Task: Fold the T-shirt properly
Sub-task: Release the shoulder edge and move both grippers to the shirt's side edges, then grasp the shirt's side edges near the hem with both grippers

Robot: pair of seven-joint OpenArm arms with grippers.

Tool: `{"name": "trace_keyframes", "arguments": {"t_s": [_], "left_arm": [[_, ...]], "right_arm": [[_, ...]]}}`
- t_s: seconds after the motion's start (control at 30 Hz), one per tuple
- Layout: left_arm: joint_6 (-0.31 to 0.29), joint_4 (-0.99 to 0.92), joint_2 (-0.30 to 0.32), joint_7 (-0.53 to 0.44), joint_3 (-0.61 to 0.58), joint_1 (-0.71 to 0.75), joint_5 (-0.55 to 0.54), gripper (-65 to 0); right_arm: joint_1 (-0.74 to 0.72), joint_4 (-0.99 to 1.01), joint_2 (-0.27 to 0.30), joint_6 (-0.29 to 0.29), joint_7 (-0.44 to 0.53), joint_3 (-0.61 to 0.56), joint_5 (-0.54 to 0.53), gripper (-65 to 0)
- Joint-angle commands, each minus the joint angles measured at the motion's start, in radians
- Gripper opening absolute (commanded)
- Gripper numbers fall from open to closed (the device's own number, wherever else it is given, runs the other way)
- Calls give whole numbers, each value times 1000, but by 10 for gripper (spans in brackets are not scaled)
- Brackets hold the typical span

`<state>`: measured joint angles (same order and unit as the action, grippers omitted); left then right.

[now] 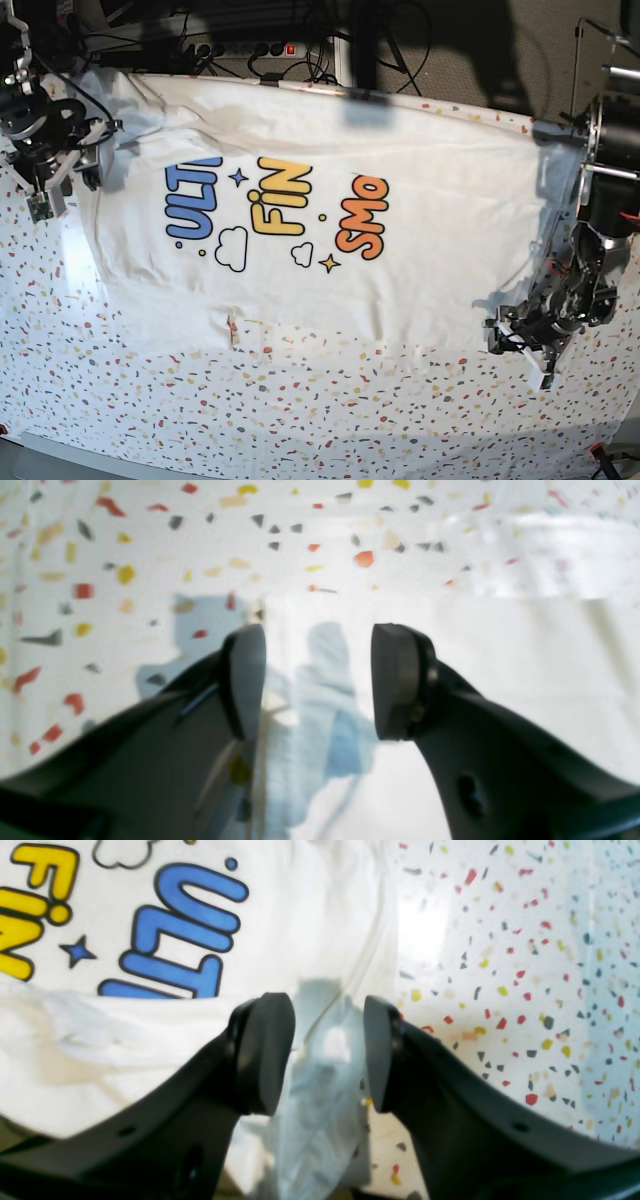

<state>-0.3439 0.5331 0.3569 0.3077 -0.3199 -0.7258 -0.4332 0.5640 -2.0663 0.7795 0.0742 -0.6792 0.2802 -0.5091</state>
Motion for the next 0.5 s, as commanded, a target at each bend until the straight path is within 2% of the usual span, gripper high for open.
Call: {"name": "trace_keyframes", "arguments": {"t_s": [0.0, 0.13, 0.23, 0.27, 0.37, 0.47], "left_arm": [[22, -2, 14, -42, 6, -40, 10, -324], [45, -76, 14, -121, 6, -45, 41, -324], [44, -148, 10, -130, 6, -45, 40, -324], [39, -170, 6, -130, 6, -45, 40, -324], [-27, -203, 0, -137, 6, -42, 40, -324], [-27, -203, -12, -145, 6, -43, 39, -324]], "right_arm": [[-5, -5, 18, 7, 21, 10, -1, -385], [-4, -4, 18, 9, 15, 10, 1, -385], [-5, -4, 18, 9, 16, 10, 4, -385], [-5, -4, 18, 9, 18, 10, 4, -385], [-5, -5, 18, 9, 28, 10, 4, -385], [-4, -5, 18, 9, 24, 10, 4, -385]]}}
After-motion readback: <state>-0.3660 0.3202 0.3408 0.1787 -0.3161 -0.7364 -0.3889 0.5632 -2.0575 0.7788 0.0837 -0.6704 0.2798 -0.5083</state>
